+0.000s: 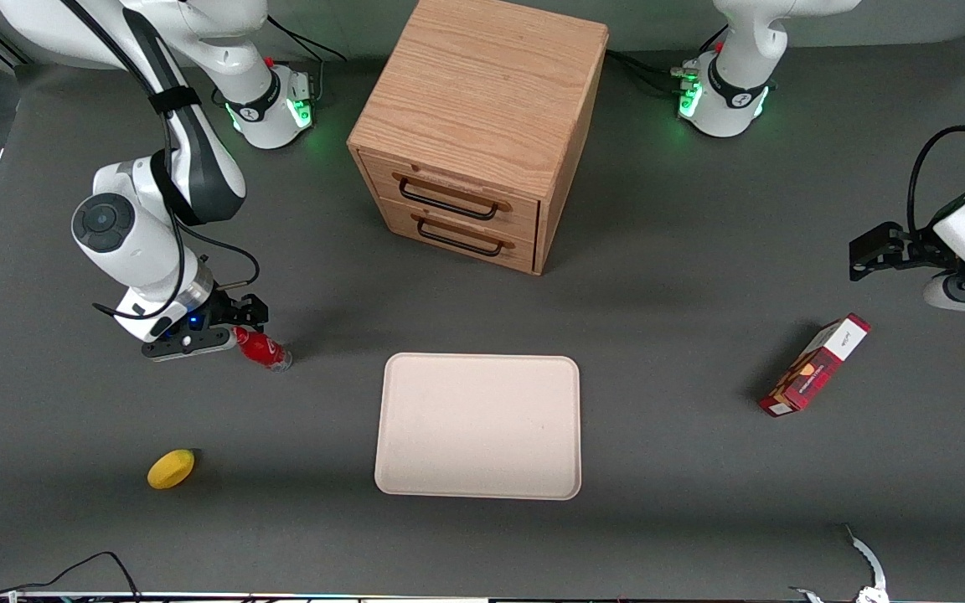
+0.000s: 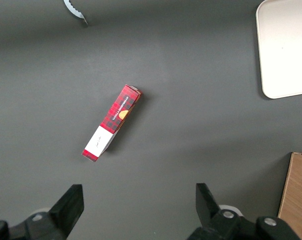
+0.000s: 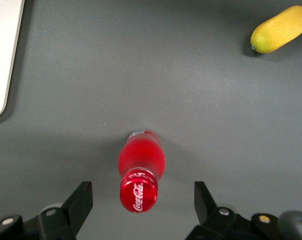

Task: Place coke bottle on tray
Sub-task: 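Lower the right gripper around the bottle's neck and close it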

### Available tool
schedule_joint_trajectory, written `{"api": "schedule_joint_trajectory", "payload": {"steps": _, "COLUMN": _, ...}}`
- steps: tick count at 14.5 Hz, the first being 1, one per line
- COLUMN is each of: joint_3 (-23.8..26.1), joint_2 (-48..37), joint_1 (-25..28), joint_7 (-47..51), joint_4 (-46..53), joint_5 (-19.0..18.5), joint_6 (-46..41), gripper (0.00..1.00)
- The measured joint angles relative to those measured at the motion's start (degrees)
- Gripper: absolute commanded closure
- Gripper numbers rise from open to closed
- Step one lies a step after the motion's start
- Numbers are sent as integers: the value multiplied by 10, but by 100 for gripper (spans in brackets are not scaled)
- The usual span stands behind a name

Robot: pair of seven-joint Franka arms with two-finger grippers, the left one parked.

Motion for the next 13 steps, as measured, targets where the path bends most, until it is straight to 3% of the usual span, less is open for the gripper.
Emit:
{"api": "schedule_joint_trajectory", "payload": {"steps": 7, "joint_3": 0, "joint_2": 3, "joint_1": -3, "joint_7": -1, "joint_4": 0, "joint_5": 0, "joint_6": 0, "gripper": 94}}
{"api": "schedule_joint_trajectory", "payload": {"steps": 8, "joint_3": 0, "joint_2": 3, "joint_1": -3, "joint_7": -1, "joint_4": 1, "joint_5": 0, "joint_6": 0, "gripper": 100}}
{"api": "schedule_joint_trajectory", "payload": {"steps": 13, "joint_3": 0, "joint_2": 3, "joint_1": -4, "joint_7": -1, "joint_4": 1, "joint_5": 0, "joint_6": 0, "gripper": 100}}
